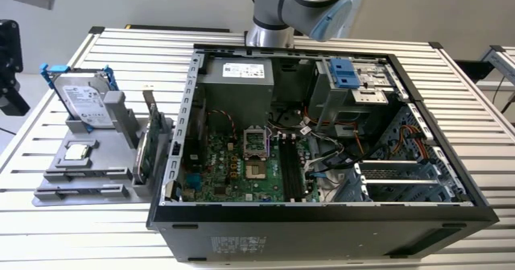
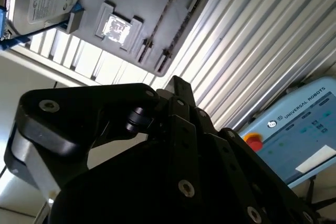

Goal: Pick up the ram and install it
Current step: 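Pick up the ram and move it above insertion slot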

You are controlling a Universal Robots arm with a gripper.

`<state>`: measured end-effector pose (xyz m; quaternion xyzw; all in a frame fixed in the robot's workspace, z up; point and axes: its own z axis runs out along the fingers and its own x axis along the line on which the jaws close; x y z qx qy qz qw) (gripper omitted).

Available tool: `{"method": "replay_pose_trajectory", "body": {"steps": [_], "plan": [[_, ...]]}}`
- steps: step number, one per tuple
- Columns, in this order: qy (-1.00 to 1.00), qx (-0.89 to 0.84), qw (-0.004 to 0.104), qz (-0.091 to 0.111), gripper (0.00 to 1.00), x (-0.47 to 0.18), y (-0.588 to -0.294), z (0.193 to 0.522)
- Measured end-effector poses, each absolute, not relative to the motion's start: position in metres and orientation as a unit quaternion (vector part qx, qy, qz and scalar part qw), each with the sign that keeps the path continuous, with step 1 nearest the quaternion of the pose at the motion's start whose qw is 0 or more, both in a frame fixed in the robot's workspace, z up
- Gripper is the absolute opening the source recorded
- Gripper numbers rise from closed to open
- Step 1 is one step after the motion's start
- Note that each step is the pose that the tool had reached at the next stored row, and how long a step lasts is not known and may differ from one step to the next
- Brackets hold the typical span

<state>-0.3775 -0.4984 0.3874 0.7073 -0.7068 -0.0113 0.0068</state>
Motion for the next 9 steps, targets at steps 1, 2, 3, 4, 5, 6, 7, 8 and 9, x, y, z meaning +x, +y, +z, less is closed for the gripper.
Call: {"method": "replay_pose_trajectory", "body": {"steps": [1,2,3,4,5,6,7,8,9], "plan": [[-0.701,0.713,0.006,-0.011,0.0,-0.3774,-0.4985,0.3873],[-0.697,0.717,0.006,-0.01,0.0,-0.3774,-0.4985,0.3873],[-0.692,0.722,0.005,-0.01,0.0,-0.3774,-0.4985,0.3873],[-0.688,0.726,0.005,-0.009,0.0,-0.3774,-0.4985,0.3873],[-0.684,0.729,0.005,-0.009,0.0,-0.3774,-0.4984,0.3873],[-0.682,0.731,0.005,-0.009,0.0,-0.3775,-0.4984,0.3873],[-0.681,0.732,0.005,-0.009,0.0,-0.3775,-0.4985,0.3873],[-0.681,0.732,0.005,-0.009,0.0,-0.3775,-0.4985,0.3873],[-0.68,0.733,0.005,-0.009,0.0,-0.3775,-0.4985,0.3873]]}}
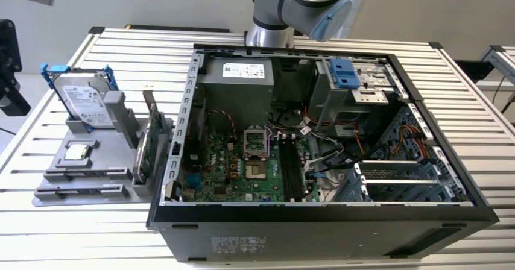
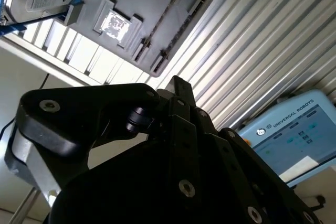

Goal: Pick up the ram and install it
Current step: 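Pick up the ram and move it above insertion slot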

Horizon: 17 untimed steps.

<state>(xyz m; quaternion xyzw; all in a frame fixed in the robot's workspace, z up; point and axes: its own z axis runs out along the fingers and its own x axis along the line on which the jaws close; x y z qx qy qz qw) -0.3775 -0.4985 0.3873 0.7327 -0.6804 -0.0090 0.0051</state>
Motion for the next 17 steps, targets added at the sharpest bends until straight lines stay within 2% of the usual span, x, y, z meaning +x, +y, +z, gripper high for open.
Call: {"method": "replay_pose_trajectory", "body": {"steps": [12,13,17], "plan": [[-0.678,0.735,0.005,-0.009,0.0,-0.3775,-0.4985,0.3873],[-0.678,0.735,0.005,-0.009,1.0,-0.3774,-0.4985,0.3873],[-0.677,0.735,0.005,-0.009,1.0,-0.3775,-0.4985,0.3873]]}}
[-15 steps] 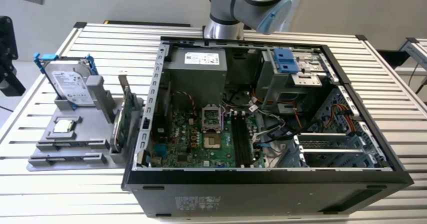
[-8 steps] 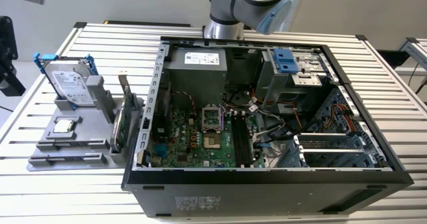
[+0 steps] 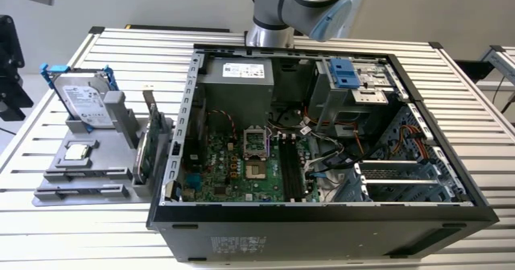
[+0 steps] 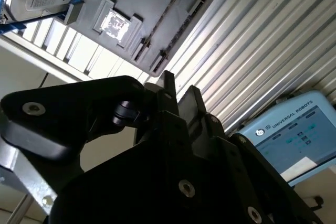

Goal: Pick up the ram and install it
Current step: 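Pick up the ram and move it above insertion slot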

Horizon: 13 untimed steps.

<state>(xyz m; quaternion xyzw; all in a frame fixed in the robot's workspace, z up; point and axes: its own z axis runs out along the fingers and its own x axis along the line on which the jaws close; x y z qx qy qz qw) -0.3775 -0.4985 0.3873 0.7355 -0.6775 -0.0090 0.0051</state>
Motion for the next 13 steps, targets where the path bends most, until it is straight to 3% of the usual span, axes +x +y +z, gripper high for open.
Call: {"method": "replay_pose_trajectory", "body": {"steps": [13], "plan": [[-0.676,0.737,0.006,-0.009,1.0,-0.3775,-0.4984,0.3823]]}}
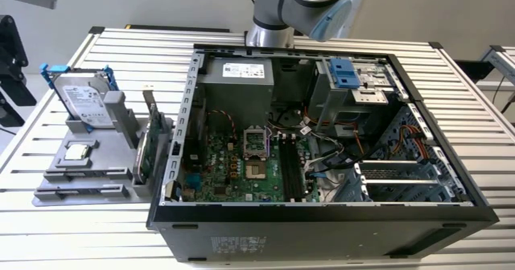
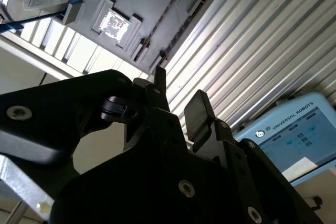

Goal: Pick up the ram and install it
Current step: 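Pick up the ram and move it above insertion slot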

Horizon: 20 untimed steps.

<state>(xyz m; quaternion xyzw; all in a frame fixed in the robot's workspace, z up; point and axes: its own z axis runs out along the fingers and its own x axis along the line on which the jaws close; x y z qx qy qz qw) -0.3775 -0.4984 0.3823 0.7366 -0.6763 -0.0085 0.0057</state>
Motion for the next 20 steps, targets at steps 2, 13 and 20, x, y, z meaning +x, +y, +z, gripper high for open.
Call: {"method": "replay_pose_trajectory", "body": {"steps": [2,13,20], "plan": [[-0.676,0.737,0.006,-0.008,1.0,-0.377,-0.498,0.381],[-0.676,0.737,0.006,-0.008,1.0,-0.377,-0.498,0.373],[-0.676,0.737,0.007,-0.007,1.0,-0.377,-0.498,0.368]]}}
